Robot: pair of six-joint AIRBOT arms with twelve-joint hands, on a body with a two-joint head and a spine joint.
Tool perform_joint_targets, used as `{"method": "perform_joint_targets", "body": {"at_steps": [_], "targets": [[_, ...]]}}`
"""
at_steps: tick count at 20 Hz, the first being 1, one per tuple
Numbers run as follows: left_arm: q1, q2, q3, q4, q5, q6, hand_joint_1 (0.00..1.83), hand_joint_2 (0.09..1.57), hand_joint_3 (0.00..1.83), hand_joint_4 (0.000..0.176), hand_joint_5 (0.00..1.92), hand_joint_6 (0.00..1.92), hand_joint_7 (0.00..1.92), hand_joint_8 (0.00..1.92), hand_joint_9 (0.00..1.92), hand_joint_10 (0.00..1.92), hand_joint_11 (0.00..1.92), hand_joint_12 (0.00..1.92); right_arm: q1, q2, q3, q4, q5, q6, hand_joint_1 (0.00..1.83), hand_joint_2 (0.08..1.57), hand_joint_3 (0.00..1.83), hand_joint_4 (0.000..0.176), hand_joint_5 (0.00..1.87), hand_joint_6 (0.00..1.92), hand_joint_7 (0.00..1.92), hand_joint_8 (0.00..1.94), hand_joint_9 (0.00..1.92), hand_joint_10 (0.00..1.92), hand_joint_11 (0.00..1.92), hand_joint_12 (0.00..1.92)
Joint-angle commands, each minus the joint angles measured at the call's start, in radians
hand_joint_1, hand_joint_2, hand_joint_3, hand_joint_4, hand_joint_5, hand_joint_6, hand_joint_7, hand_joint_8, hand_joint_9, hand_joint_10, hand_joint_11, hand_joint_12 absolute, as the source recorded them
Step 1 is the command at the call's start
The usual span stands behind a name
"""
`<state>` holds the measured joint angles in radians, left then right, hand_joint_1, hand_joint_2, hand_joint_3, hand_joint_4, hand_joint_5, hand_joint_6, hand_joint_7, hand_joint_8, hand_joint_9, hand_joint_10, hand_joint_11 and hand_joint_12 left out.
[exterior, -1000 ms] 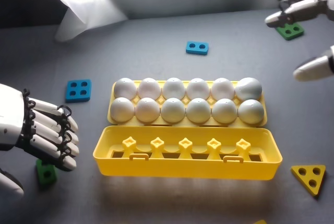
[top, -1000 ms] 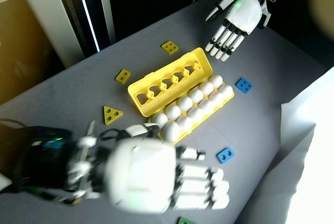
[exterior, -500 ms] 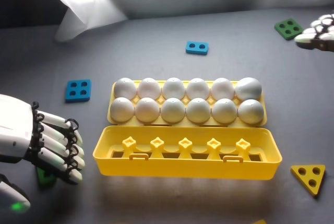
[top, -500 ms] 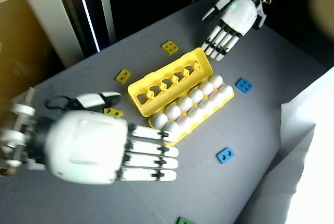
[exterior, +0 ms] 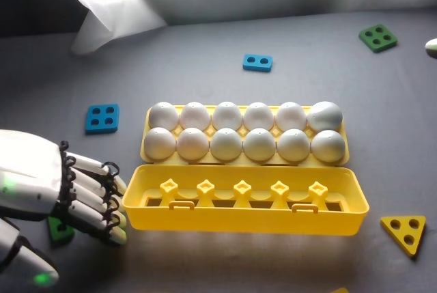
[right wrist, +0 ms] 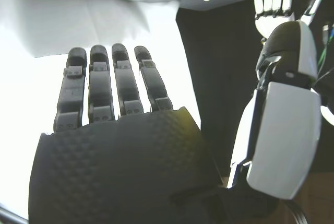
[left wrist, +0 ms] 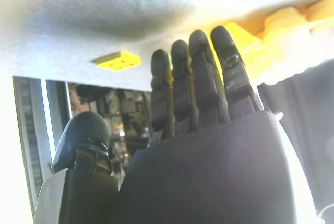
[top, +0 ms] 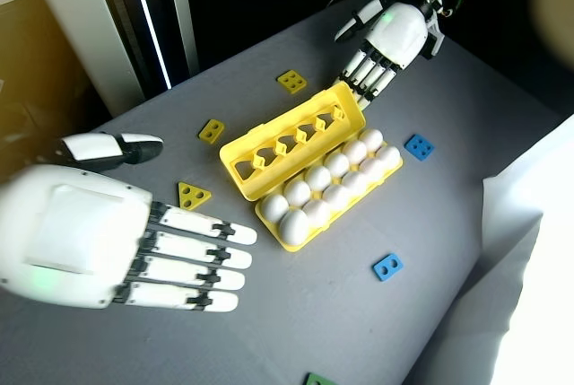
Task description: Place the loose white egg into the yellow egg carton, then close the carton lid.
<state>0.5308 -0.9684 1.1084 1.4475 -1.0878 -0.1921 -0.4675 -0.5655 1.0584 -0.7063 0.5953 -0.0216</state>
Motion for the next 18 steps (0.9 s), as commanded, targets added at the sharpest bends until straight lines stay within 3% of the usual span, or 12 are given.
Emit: {"method": "perform_joint_targets", "body": {"at_steps": [1,4,8,12,18], "targets": [[0.001,0.008,0.0,-0.06,-0.059,-0.003,0.0,1.32,0.0,0.0,0.31,0.0,0.3,0.0,0.27,0.0,0.0,0.45,0.015,0.02,-0.014,0.004,0.086,0.022,0.36,0.83,0.01,0.0,0.03,0.01,0.02,0.01,0.0,0.0,0.0,0.0],[-0.001,0.009,-0.018,-0.061,-0.054,-0.003,0.0,1.32,0.0,0.0,0.34,0.01,0.31,0.0,0.27,0.0,0.0,0.44,0.031,0.04,-0.026,-0.099,0.085,0.105,0.37,0.84,0.01,0.0,0.04,0.01,0.02,0.0,0.0,0.0,0.01,0.0],[-0.001,0.009,-0.039,-0.06,-0.05,-0.003,0.0,1.33,0.0,0.0,0.34,0.0,0.31,0.0,0.28,0.0,0.0,0.49,0.026,0.048,-0.016,-0.104,0.079,0.107,0.35,0.84,0.01,0.0,0.04,0.0,0.01,0.0,0.0,0.0,0.0,0.0],[-0.011,0.01,-0.054,-0.06,-0.05,-0.012,0.0,1.33,0.0,0.0,0.31,0.0,0.27,0.0,0.24,0.0,0.0,0.43,-0.003,0.051,0.024,-0.109,0.065,0.243,0.31,0.87,0.02,0.0,0.05,0.01,0.03,0.0,0.0,0.0,0.0,0.0],[-0.058,0.016,-0.044,-0.06,-0.06,-0.029,0.0,1.31,0.0,0.0,0.23,0.0,0.2,0.0,0.2,0.0,0.0,0.41,0.027,0.033,0.026,-0.108,0.079,0.274,0.35,0.86,0.0,0.0,0.06,0.01,0.03,0.01,0.01,0.0,0.0,0.0]]}}
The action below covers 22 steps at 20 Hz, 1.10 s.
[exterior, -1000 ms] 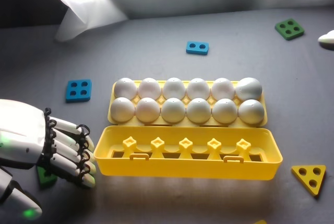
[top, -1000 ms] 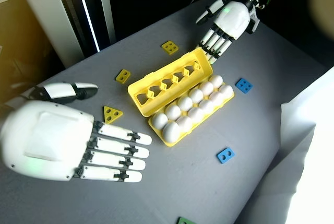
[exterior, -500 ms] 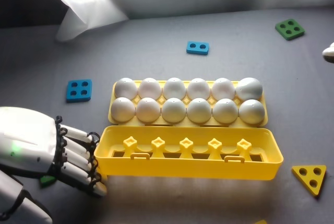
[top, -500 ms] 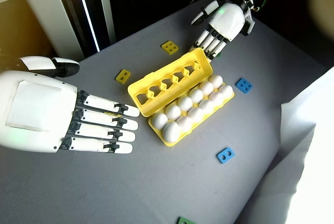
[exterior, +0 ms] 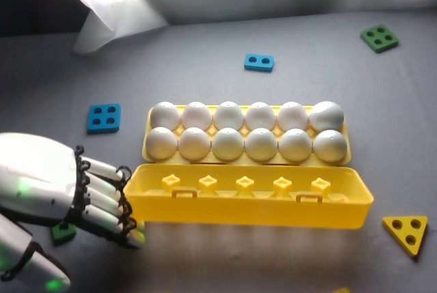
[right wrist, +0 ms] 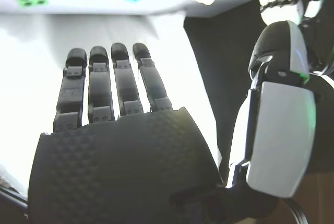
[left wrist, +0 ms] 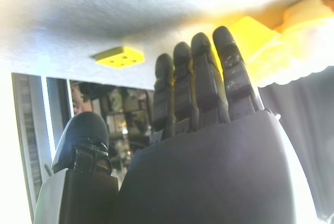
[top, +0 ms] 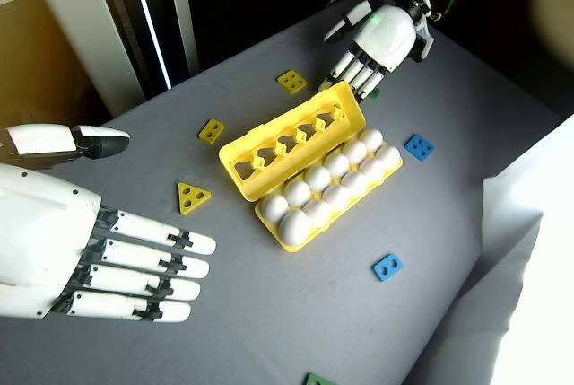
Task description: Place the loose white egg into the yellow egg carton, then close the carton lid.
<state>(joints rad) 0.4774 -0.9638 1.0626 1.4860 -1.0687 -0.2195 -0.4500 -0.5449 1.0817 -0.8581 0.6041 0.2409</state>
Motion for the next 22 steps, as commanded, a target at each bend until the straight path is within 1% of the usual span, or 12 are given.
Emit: {"method": "perform_joint_targets", "body": {"at_steps": [1,2,3,4,5,6,7,10,13,16,18,22], "targets": [[-0.019,0.01,0.007,-0.098,-0.083,-0.007,0.0,1.29,0.0,0.0,0.2,0.0,0.17,0.0,0.16,0.0,0.0,0.32,0.013,0.012,0.002,0.044,0.072,0.01,0.33,0.86,0.0,0.0,0.05,0.0,0.03,0.0,0.0,0.0,0.0,0.0],[-0.026,0.009,0.011,-0.098,-0.084,-0.011,0.0,1.28,0.0,0.0,0.19,0.0,0.15,0.0,0.12,0.01,0.0,0.22,0.013,0.012,0.001,0.044,0.072,0.008,0.3,0.87,0.01,0.0,0.04,0.0,0.02,0.0,0.0,0.0,0.0,0.0],[-0.039,0.006,0.018,-0.098,-0.087,-0.018,0.0,1.27,0.0,0.0,0.17,0.0,0.12,0.0,0.09,0.0,0.0,0.17,0.014,0.011,0.001,0.044,0.072,0.001,0.29,0.87,0.01,0.0,0.05,0.0,0.03,0.0,0.0,0.0,0.0,0.0],[-0.048,0.006,0.023,-0.098,-0.088,-0.021,0.0,1.26,0.0,0.0,0.17,0.0,0.11,0.0,0.08,0.0,0.0,0.13,0.016,0.011,0.0,0.044,0.072,-0.003,0.31,0.87,0.01,0.0,0.04,0.0,0.02,0.0,0.0,0.0,0.0,0.0],[-0.055,0.005,0.029,-0.098,-0.091,-0.025,0.0,1.25,0.0,0.0,0.18,0.0,0.12,0.0,0.08,0.0,0.0,0.13,0.017,0.011,-0.001,0.044,0.073,-0.006,0.33,0.87,0.01,0.0,0.05,0.0,0.03,0.0,0.0,0.0,0.0,0.0],[-0.062,0.003,0.036,-0.098,-0.092,-0.027,0.0,1.24,0.0,0.0,0.13,0.0,0.09,0.0,0.06,0.0,0.0,0.06,0.018,0.012,-0.002,0.044,0.074,-0.007,0.3,0.88,0.01,0.0,0.02,0.0,0.01,0.0,0.0,0.0,0.0,0.0],[-0.067,0.002,0.041,-0.098,-0.093,-0.028,0.0,1.23,0.0,0.0,0.07,0.0,0.04,0.0,0.01,0.0,0.0,0.01,0.019,0.012,-0.003,0.044,0.075,-0.008,0.33,0.87,0.0,0.0,0.03,0.01,0.01,0.0,0.0,0.0,0.01,0.0],[-0.089,-0.005,0.067,-0.108,-0.095,-0.03,0.0,1.2,0.0,0.0,0.0,0.0,0.0,0.0,0.0,0.0,0.0,0.0,0.019,0.012,-0.004,0.043,0.076,-0.014,0.36,0.87,0.0,0.0,0.05,0.01,0.01,0.01,0.0,0.0,0.0,0.0],[-0.112,-0.018,0.089,-0.129,-0.092,-0.03,0.0,1.19,0.0,0.0,0.0,0.0,0.0,0.0,0.0,0.0,0.0,0.0,0.019,0.012,-0.009,0.036,0.084,-0.015,0.33,0.88,0.0,0.0,0.06,0.01,0.04,0.01,0.01,0.0,0.01,0.0],[-0.125,-0.031,0.101,-0.132,-0.077,-0.015,0.0,1.19,0.0,0.0,0.0,0.0,0.0,0.0,0.0,0.0,0.0,0.0,0.02,0.012,-0.014,0.025,0.094,-0.016,0.3,0.89,0.01,0.0,0.03,0.0,0.01,0.0,0.0,0.0,0.0,0.0],[-0.122,-0.048,0.115,-0.131,-0.062,0.001,0.0,1.19,0.0,0.0,0.0,0.0,0.0,0.0,0.0,0.0,0.0,0.0,0.021,0.012,-0.015,0.024,0.096,-0.016,0.33,0.87,0.0,0.0,0.05,0.01,0.03,0.01,0.01,0.01,0.01,0.01],[-0.072,-0.092,0.152,-0.128,-0.032,0.028,0.0,1.19,0.0,0.0,0.0,0.0,0.0,0.0,0.0,0.0,0.0,0.0,0.023,0.012,-0.017,0.019,0.102,-0.02,0.31,0.88,0.0,0.0,0.03,0.0,0.01,0.0,0.0,0.0,0.0,0.0]]}}
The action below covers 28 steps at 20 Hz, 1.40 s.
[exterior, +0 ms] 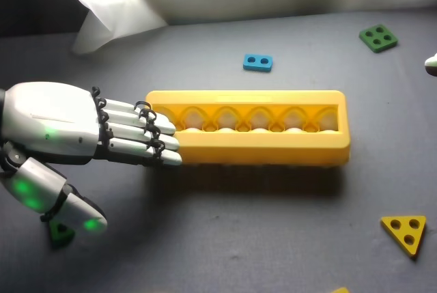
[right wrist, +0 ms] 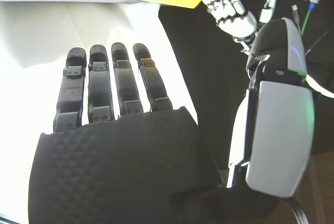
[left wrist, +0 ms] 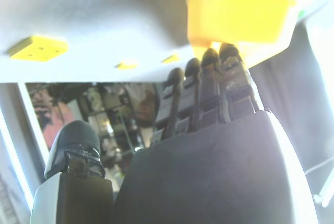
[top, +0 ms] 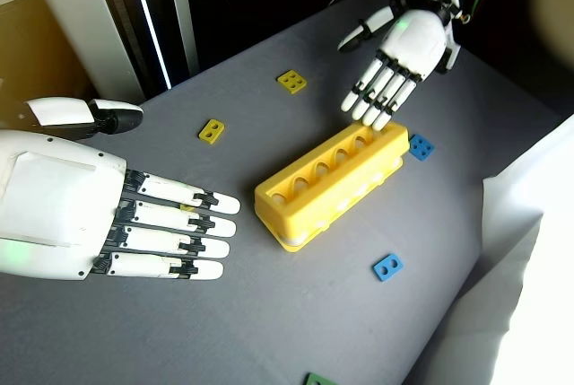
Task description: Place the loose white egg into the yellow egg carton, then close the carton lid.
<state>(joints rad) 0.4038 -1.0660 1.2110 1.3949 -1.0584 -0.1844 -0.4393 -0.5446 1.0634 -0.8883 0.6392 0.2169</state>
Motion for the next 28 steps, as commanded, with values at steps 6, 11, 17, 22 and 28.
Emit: {"method": "perform_joint_targets", "body": {"at_steps": [6,11,17,22,28], "targets": [[0.007,0.011,0.003,-0.034,-0.043,0.005,0.0,1.19,0.0,0.0,0.01,0.0,0.0,0.0,0.0,0.0,0.0,0.0,0.013,0.012,0.0,0.043,0.074,0.004,0.33,0.88,0.0,0.0,0.06,0.01,0.03,0.0,0.01,0.0,0.0,0.0],[-0.038,0.076,-0.03,-0.053,-0.082,0.005,0.0,1.18,0.0,0.0,0.0,0.0,0.0,0.0,0.0,0.0,0.0,0.0,0.013,0.012,-0.002,0.037,0.077,0.004,0.34,0.87,0.0,0.0,0.08,0.01,0.05,0.01,0.03,0.01,0.02,0.01],[-0.08,0.191,-0.066,-0.065,-0.171,0.005,0.0,1.19,0.0,0.0,0.01,0.0,0.0,0.0,0.0,0.0,0.0,0.0,0.013,0.012,-0.002,0.03,0.082,0.004,0.3,0.89,0.01,0.0,0.05,0.01,0.03,0.01,0.01,0.0,0.0,0.0],[-0.108,0.272,-0.079,-0.058,-0.277,0.001,0.0,1.2,0.0,0.0,0.04,0.01,0.03,0.01,0.0,0.0,0.0,0.0,0.013,0.012,-0.007,0.006,0.089,0.003,0.31,0.89,0.0,0.0,0.06,0.01,0.05,0.01,0.02,0.01,0.0,0.0],[-0.095,0.3,-0.068,-0.032,-0.29,-0.001,0.0,1.23,0.0,0.0,0.12,0.01,0.1,0.01,0.05,0.01,0.0,0.0,0.014,0.013,-0.011,0.001,0.089,0.002,0.3,0.88,0.0,0.0,0.06,0.0,0.04,0.0,0.01,0.0,0.0,0.0]]}}
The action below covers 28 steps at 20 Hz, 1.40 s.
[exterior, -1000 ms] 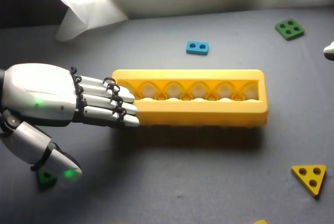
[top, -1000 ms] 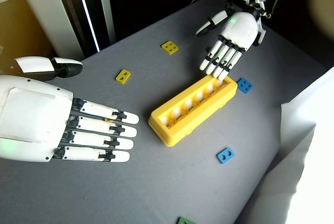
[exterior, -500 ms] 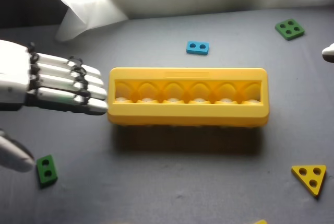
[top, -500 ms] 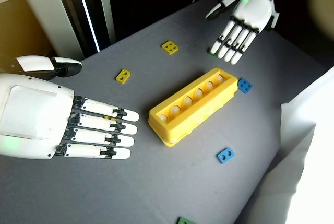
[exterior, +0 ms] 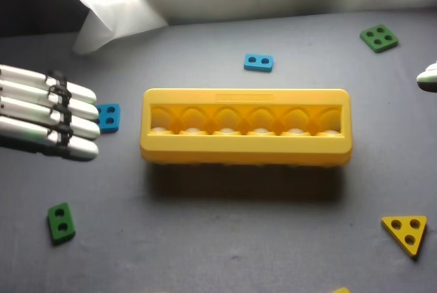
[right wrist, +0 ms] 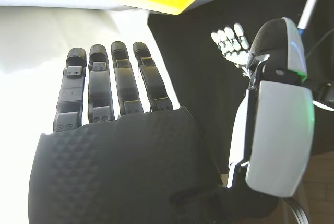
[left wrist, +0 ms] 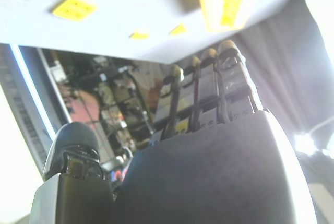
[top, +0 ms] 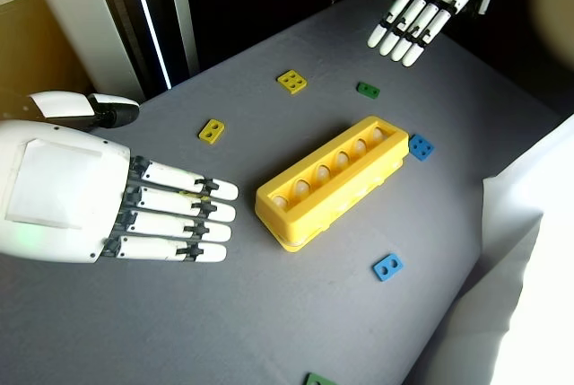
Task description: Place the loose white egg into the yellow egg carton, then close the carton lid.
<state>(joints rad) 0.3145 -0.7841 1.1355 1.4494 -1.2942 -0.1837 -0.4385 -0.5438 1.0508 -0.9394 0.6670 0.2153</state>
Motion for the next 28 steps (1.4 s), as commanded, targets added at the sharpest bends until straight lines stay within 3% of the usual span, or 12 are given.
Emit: {"method": "perform_joint_targets", "body": {"at_steps": [1,6,9,12,14,17,18,21,22,24,26,28], "targets": [[-0.005,0.018,0.007,-0.086,-0.054,0.005,0.0,1.23,0.0,0.0,0.12,0.01,0.1,0.01,0.05,0.01,0.0,0.0,0.013,0.012,0.001,0.051,0.061,0.004,0.3,0.88,0.0,0.0,0.07,0.0,0.05,0.0,0.02,0.0,0.0,0.0],[-0.011,0.009,-0.029,-0.069,-0.01,0.034,0.0,1.25,0.0,0.0,0.15,0.0,0.12,0.0,0.07,0.0,0.01,0.01,0.013,0.013,0.0,0.049,0.062,0.002,0.31,0.89,0.0,0.0,0.09,0.01,0.08,0.01,0.04,0.01,0.02,0.01],[0.001,0.01,-0.045,-0.036,-0.007,0.018,0.0,1.29,0.0,0.0,0.26,0.0,0.23,0.0,0.19,0.01,0.1,0.07,0.013,0.013,0.0,0.047,0.065,0.0,0.34,0.9,0.0,0.0,0.11,0.01,0.11,0.02,0.07,0.02,0.05,0.02],[-0.019,0.012,-0.076,0.018,0.041,-0.064,0.0,1.3,0.0,0.0,0.24,0.01,0.21,0.01,0.18,0.01,0.12,0.09,0.013,0.013,0.0,0.046,0.067,0.0,0.32,0.91,0.01,0.0,0.12,0.01,0.12,0.01,0.08,0.01,0.05,0.03],[-0.019,0.005,-0.083,-0.048,0.082,-0.01,0.0,1.29,0.0,0.0,0.21,0.0,0.18,0.0,0.15,0.0,0.1,0.08,0.013,0.013,-0.001,0.046,0.067,0.0,0.32,0.91,0.01,0.0,0.12,0.01,0.11,0.01,0.07,0.01,0.04,0.03],[-0.001,0.01,-0.105,-0.064,0.109,0.009,0.0,1.33,0.0,0.0,0.23,0.0,0.22,0.0,0.18,0.0,0.08,0.12,0.013,0.013,-0.001,0.045,0.068,0.0,0.35,0.91,0.0,0.0,0.16,0.0,0.16,0.0,0.1,0.0,0.05,0.06],[0.011,0.013,-0.111,-0.064,0.109,0.008,0.0,1.33,0.0,0.0,0.26,0.0,0.24,0.0,0.2,0.0,0.01,0.36,0.013,0.013,-0.001,0.045,0.068,0.0,0.34,0.91,0.0,0.0,0.17,0.0,0.17,0.0,0.12,0.0,0.01,0.21],[0.022,0.013,-0.115,-0.064,0.109,0.01,0.0,1.33,0.0,0.0,0.27,0.01,0.27,0.01,0.24,0.01,0.0,0.49,0.013,0.013,0.0,0.045,0.068,0.0,0.31,0.93,0.01,0.0,0.15,0.0,0.15,0.0,0.1,0.0,0.0,0.2],[0.021,0.013,-0.114,-0.064,0.109,0.012,0.0,1.33,0.0,0.0,0.34,0.01,0.34,0.01,0.31,0.01,0.0,0.59,0.013,0.013,0.0,0.045,0.068,0.0,0.37,0.9,0.0,0.0,0.19,0.0,0.19,0.0,0.15,0.01,0.0,0.32],[0.019,0.012,-0.109,-0.065,0.111,0.013,0.0,1.33,0.0,0.0,0.3,0.0,0.32,0.0,0.29,0.0,0.0,0.59,0.013,0.013,0.0,0.045,0.068,0.0,0.36,0.9,0.0,0.0,0.2,0.0,0.2,0.0,0.16,0.0,0.0,0.31],[0.018,0.009,-0.101,-0.066,0.111,0.013,0.0,1.33,0.0,0.0,0.25,0.0,0.26,0.0,0.22,0.0,0.0,0.45,0.013,0.013,0.0,0.045,0.068,0.0,0.37,0.9,0.0,0.0,0.21,0.0,0.21,0.0,0.16,0.0,0.0,0.34],[0.017,0.008,-0.096,-0.069,0.111,0.013,0.0,1.33,0.0,0.0,0.34,0.01,0.32,0.0,0.29,0.0,0.0,0.6,0.013,0.013,-0.001,0.044,0.068,0.0,0.38,0.9,0.0,0.0,0.24,0.0,0.24,0.0,0.19,0.01,0.0,0.42]]}}
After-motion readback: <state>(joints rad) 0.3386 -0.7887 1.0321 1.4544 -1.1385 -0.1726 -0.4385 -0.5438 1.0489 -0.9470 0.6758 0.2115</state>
